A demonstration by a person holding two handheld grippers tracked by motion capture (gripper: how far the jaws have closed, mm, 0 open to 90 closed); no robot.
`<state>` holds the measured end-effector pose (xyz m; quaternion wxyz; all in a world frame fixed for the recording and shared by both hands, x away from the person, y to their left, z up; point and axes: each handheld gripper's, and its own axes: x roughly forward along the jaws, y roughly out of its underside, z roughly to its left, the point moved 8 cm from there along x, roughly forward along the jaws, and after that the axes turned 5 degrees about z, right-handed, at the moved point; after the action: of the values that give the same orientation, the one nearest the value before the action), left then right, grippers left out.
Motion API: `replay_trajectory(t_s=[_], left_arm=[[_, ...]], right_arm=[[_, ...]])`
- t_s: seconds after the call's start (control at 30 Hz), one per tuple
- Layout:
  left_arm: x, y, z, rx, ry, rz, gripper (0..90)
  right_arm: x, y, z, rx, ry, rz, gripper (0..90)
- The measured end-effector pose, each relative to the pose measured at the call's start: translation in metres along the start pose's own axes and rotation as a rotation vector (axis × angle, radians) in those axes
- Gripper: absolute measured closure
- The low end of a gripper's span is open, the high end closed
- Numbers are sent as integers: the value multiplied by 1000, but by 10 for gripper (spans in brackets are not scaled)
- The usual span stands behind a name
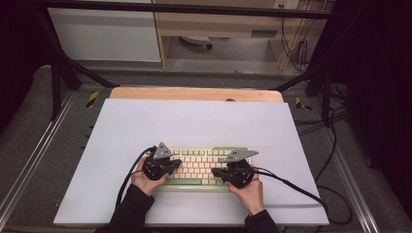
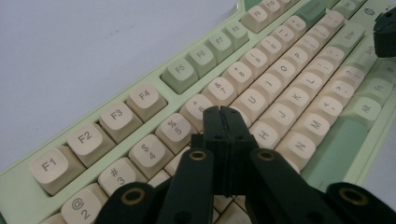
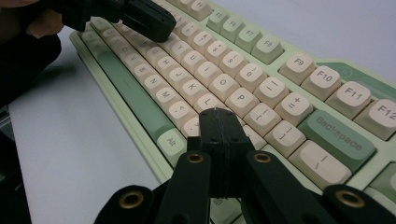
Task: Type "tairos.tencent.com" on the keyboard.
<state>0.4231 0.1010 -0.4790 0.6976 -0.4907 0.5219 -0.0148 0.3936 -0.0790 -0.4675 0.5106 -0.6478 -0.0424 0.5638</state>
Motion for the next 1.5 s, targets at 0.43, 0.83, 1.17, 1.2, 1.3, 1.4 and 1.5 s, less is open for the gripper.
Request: replay_trajectory(t_s=[0.43, 0.83, 1.17, 1.2, 1.3, 1.4, 1.5], left_arm=[[2, 2, -1, 8, 2, 1, 899], [-16, -1, -4, 8, 20, -38, 899], [-29, 7, 3, -15, 14, -49, 899], [-31, 8, 5, -18, 12, -51, 899], [-34, 10, 8, -26, 8, -53, 899], [-37, 12, 11, -34, 4, -51, 899], [-38, 13, 15, -43, -1, -50, 899]], right_arm=[[-2, -1, 0, -1, 0, -5, 900], [-2, -1, 1, -3, 1, -7, 900], [-2, -1, 1, -4, 0, -6, 900], [-2, -1, 1, -4, -1, -6, 900], [-2, -1, 1, -4, -1, -6, 900], [-2, -1, 1, -4, -1, -6, 900], [-2, -1, 1, -4, -1, -6, 900]])
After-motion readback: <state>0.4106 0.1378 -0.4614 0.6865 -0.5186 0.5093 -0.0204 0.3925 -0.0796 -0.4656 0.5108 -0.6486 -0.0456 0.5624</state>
